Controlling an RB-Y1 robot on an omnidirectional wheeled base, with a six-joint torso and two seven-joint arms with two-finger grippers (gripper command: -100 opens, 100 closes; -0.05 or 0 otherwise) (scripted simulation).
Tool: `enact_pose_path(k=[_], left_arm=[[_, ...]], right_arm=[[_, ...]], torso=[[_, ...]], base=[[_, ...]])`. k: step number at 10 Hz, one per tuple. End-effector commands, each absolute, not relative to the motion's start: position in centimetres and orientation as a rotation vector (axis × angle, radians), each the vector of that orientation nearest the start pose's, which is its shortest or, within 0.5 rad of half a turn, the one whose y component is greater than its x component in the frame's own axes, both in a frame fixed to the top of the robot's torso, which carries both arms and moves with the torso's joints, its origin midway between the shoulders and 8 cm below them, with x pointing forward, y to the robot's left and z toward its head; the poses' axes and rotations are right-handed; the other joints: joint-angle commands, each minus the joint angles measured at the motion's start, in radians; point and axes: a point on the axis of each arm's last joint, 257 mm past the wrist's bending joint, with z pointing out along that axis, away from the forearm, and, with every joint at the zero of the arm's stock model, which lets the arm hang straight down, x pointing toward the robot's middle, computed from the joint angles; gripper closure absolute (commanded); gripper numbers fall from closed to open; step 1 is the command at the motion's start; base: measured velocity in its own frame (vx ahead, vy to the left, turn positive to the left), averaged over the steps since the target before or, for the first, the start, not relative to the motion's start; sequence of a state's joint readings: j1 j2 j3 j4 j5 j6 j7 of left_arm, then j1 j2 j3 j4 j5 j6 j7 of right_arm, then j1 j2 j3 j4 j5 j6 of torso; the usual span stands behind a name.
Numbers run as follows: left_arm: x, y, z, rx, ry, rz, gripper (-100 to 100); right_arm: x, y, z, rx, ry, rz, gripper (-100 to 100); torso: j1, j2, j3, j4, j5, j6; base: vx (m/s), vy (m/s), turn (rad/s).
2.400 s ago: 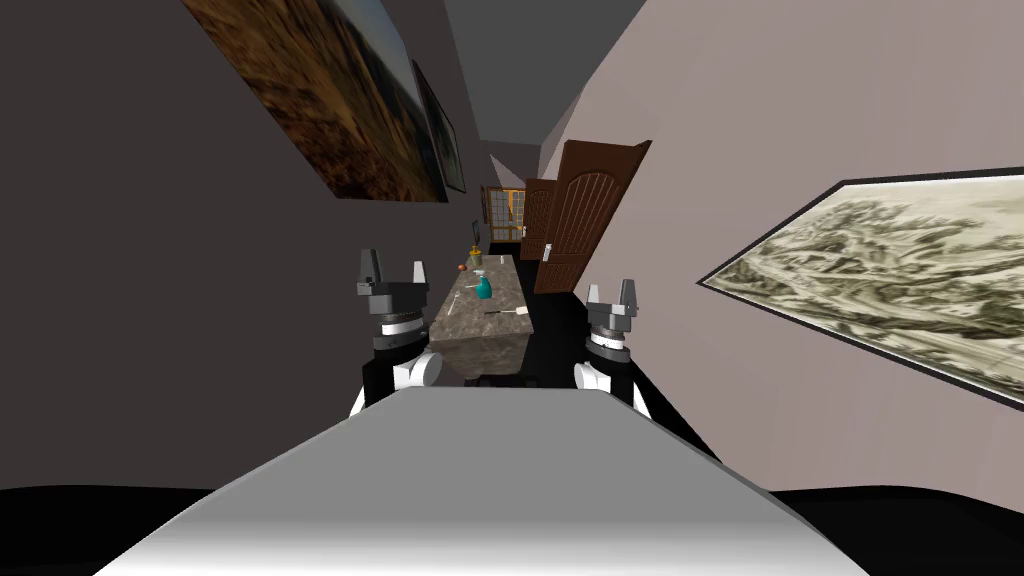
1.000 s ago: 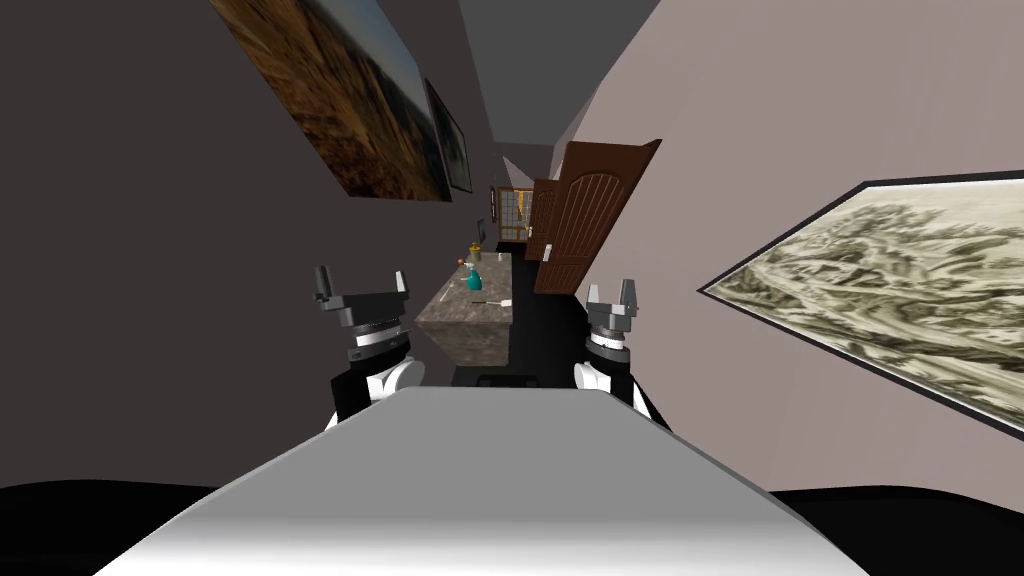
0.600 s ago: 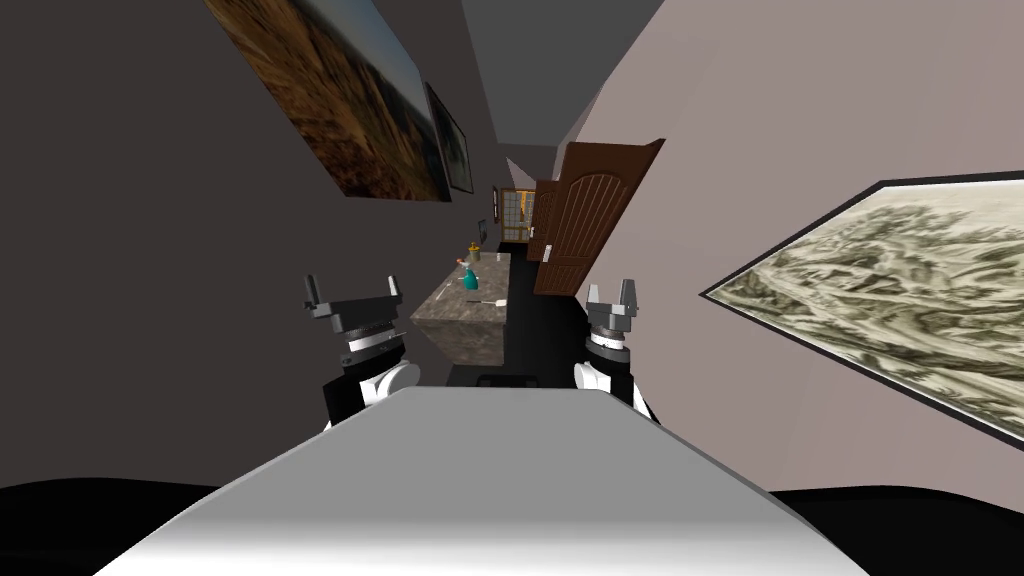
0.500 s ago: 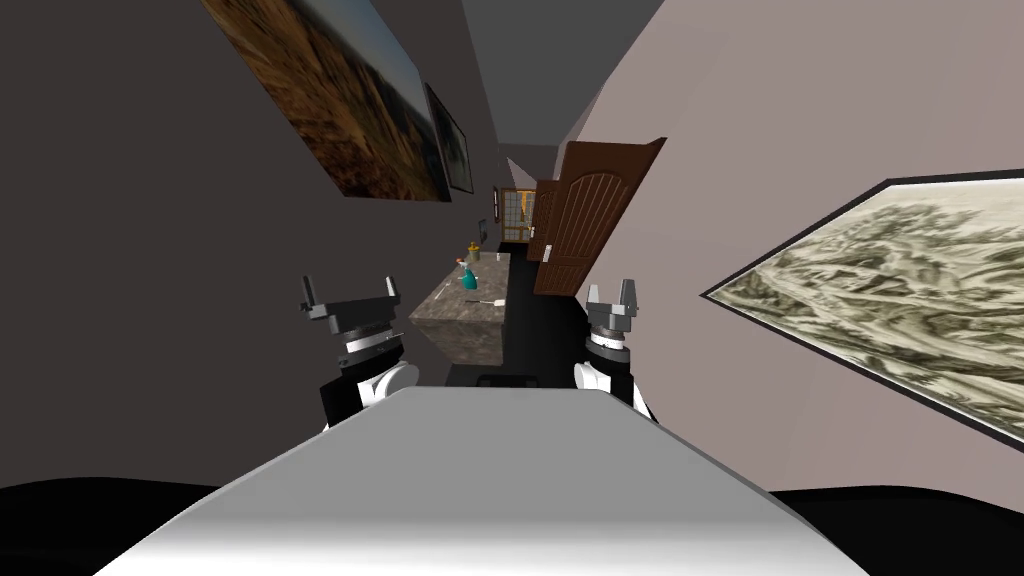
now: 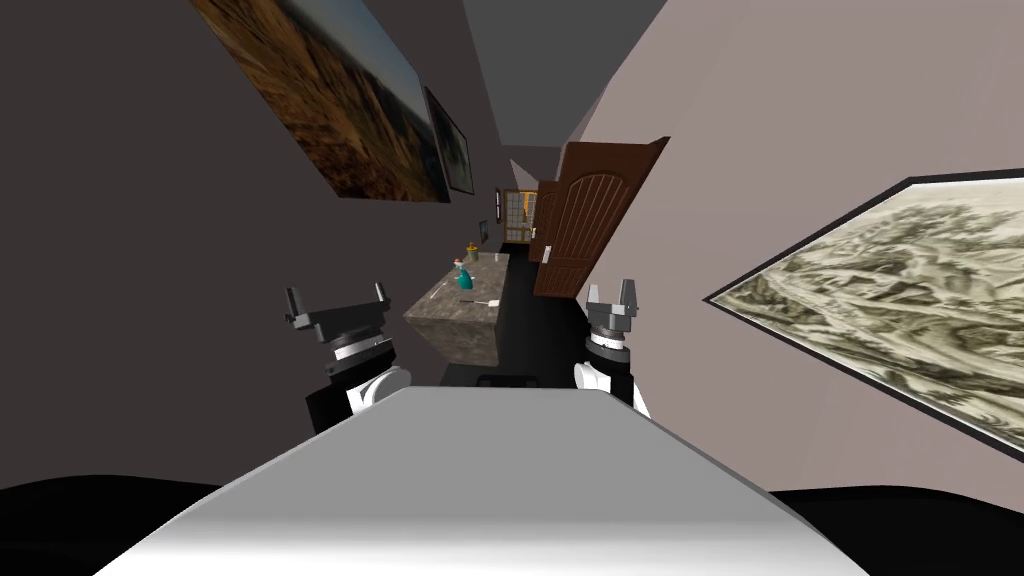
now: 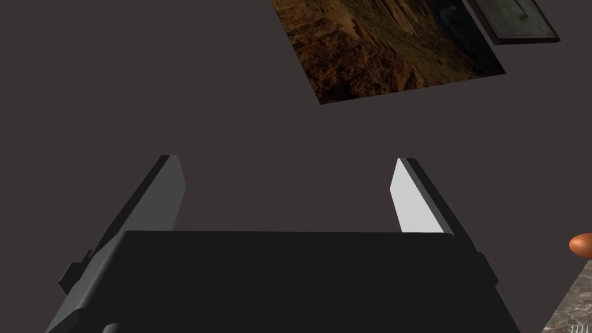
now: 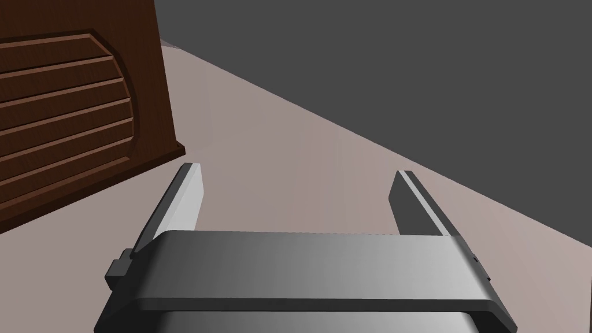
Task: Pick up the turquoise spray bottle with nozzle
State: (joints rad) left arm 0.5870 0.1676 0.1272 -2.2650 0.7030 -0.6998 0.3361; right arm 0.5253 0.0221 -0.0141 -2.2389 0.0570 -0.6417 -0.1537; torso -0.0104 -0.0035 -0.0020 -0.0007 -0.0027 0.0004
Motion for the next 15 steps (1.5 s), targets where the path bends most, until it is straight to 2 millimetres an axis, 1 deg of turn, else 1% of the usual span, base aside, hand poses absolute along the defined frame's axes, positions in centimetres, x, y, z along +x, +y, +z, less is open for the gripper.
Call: enact_pose_path(k=[1, 2, 3, 4, 5, 6, 8, 9, 11, 12, 13, 14, 15], left_arm=[[27.9, 42.5, 1.3, -0.979, -0.028, -1.851, -100], [27.9, 42.9, 1.0, -0.993, -0.053, -1.86, -100], [27.8, 43.2, 0.9, -1.002, -0.069, -1.865, -100], [27.2, 44.4, 0.0, -1.03, -0.105, -1.862, -100], [27.2, 44.9, -0.3, -1.045, -0.134, -1.871, -100], [26.5, 46.0, -1.2, -1.069, -0.165, -1.863, -100], [26.4, 46.7, -1.7, -1.093, -0.215, -1.876, -100], [25.7, 47.9, -2.7, -1.119, -0.249, -1.866, -100], [25.6, 48.4, -3.2, -1.137, -0.291, -1.875, -100], [24.7, 49.7, -4.3, -1.164, -0.332, -1.863, -100], [24.6, 50.1, -4.7, -1.178, -0.366, -1.869, -100], [23.8, 51.2, -5.7, -1.201, -0.399, -1.853, -100], [23.7, 51.6, -6.1, -1.212, -0.429, -1.857, -100]], right_arm=[[32.6, -27.7, 2.4, 0.623, 0.542, 1.408, 0], [32.6, -27.7, 2.4, 0.624, 0.542, 1.408, 0], [32.6, -27.7, 2.4, 0.623, 0.542, 1.408, 0], [32.6, -27.7, 2.4, 0.623, 0.542, 1.408, 0], [32.6, -27.7, 2.4, 0.623, 0.542, 1.408, 0], [32.6, -27.7, 2.4, 0.623, 0.542, 1.408, 0], [32.5, -27.7, 2.4, 0.623, 0.542, 1.408, 0], [32.6, -27.7, 2.4, 0.623, 0.542, 1.408, 0], [32.5, -27.7, 2.4, 0.623, 0.542, 1.408, 0], [32.6, -27.7, 2.4, 0.623, 0.542, 1.408, 0], [32.6, -27.7, 2.4, 0.623, 0.542, 1.408, 0], [32.6, -27.7, 2.4, 0.623, 0.542, 1.408, 0], [32.5, -27.7, 2.4, 0.624, 0.542, 1.408, 0]], torso=[[0.0, 0.0, 0.0, 0.0, 0.0, 0.0], [-0.001, 0.0, 0.0, 0.0, 0.0, 0.0], [0.0, -0.001, -0.001, 0.0, 0.0, 0.0], [0.005, -0.001, -0.001, 0.0, 0.001, 0.0], [0.003, -0.002, -0.001, 0.0, 0.001, 0.0], [0.003, -0.002, -0.001, 0.0, 0.001, 0.0], [0.0, -0.004, -0.003, -0.001, 0.0, 0.0], [0.004, -0.002, -0.001, -0.001, 0.001, 0.0], [0.002, -0.004, -0.002, -0.001, 0.0, 0.0], [0.006, -0.002, -0.001, 0.0, 0.001, 0.0], [0.003, -0.002, -0.001, 0.0, 0.001, 0.0], [0.002, -0.004, -0.002, -0.001, 0.0, 0.0], [0.001, -0.008, -0.005, -0.002, 0.0, 0.0]], base=[[0.041, -0.173, 0.086], [0.052, -0.153, 0.062], [0.042, -0.059, 0.003], [0.067, -0.106, 0.077], [0.056, -0.12, 0.052], [0.092, -0.16, 0.092], [0.065, -0.125, 0.02], [0.083, -0.12, 0.062], [0.058, -0.097, 0.033], [0.064, -0.119, 0.066], [0.096, -0.144, 0.054], [0.165, -0.157, 0.077], [0.135, -0.127, 0.049]])
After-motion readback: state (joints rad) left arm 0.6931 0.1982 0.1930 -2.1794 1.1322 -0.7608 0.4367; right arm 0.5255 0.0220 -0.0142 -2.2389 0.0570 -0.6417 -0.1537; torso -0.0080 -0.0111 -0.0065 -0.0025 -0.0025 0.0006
